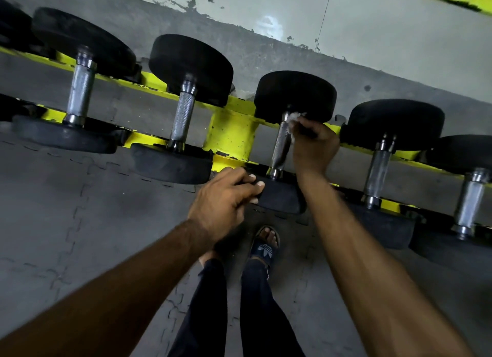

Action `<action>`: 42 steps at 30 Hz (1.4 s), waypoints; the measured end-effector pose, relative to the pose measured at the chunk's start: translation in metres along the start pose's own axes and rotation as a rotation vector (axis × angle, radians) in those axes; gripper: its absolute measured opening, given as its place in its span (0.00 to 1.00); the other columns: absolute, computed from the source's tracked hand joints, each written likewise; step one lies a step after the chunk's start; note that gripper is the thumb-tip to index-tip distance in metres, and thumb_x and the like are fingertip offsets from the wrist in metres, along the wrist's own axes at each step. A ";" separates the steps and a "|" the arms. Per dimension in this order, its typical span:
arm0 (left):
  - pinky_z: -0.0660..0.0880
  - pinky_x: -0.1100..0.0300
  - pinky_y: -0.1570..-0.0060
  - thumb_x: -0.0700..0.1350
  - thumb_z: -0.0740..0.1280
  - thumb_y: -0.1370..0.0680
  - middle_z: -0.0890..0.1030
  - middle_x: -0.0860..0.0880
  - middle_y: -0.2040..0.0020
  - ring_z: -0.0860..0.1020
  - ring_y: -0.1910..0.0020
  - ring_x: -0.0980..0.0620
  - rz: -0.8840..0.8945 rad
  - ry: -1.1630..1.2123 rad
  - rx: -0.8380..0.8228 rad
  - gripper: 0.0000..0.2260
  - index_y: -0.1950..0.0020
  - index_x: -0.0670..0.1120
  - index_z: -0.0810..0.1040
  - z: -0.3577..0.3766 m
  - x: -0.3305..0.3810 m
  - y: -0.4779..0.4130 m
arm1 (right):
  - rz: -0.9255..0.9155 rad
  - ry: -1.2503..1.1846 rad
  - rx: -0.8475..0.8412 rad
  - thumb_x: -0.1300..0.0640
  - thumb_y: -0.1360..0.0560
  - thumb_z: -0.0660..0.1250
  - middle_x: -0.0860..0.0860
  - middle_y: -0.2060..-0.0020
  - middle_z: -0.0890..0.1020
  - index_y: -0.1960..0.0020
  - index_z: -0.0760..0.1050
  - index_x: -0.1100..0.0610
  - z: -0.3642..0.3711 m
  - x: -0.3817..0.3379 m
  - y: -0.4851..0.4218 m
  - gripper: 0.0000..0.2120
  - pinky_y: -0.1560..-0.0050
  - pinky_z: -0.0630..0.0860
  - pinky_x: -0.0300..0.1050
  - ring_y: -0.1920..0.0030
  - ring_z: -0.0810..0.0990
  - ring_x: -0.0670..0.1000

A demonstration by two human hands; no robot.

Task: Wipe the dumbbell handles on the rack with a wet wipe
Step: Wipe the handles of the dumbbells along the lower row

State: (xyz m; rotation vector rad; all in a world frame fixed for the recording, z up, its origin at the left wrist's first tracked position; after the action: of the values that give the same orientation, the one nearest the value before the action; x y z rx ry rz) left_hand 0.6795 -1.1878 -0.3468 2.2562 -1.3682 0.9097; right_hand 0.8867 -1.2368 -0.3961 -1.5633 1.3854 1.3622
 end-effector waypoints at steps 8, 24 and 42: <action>0.78 0.51 0.57 0.39 0.72 0.25 0.78 0.48 0.53 0.78 0.51 0.45 -0.001 -0.014 -0.015 0.09 0.45 0.46 0.85 -0.001 0.001 0.000 | -0.818 1.032 -0.277 0.62 0.31 0.63 0.46 0.47 0.84 0.45 0.82 0.53 0.029 -0.033 0.018 0.17 0.55 0.77 0.46 0.46 0.79 0.58; 0.79 0.49 0.57 0.37 0.73 0.25 0.79 0.48 0.53 0.79 0.51 0.43 -0.003 -0.008 0.005 0.09 0.46 0.45 0.85 0.001 0.000 0.000 | -1.063 1.335 -1.300 0.55 0.27 0.56 0.53 0.56 0.78 0.55 0.78 0.55 0.041 -0.019 0.042 0.12 0.55 0.74 0.51 0.46 0.72 0.58; 0.79 0.50 0.56 0.37 0.74 0.26 0.79 0.49 0.52 0.78 0.51 0.45 -0.045 0.014 0.020 0.10 0.45 0.46 0.85 0.005 -0.002 0.003 | 0.314 0.058 -0.258 0.71 0.30 0.72 0.56 0.65 0.82 0.63 0.79 0.57 -0.003 0.011 -0.010 0.11 0.66 0.75 0.44 0.68 0.79 0.51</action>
State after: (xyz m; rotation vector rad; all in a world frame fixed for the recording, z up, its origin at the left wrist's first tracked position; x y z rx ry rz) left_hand 0.6782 -1.1907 -0.3513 2.2814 -1.3027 0.9262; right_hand 0.8962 -1.2398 -0.4077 -1.6050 1.5920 1.7542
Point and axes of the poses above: each hand's wrist, its own y-axis away from the middle knuckle, its own z-axis out of the palm, x = y × z, the point moved 6 cm from there along -y, towards the middle knuckle
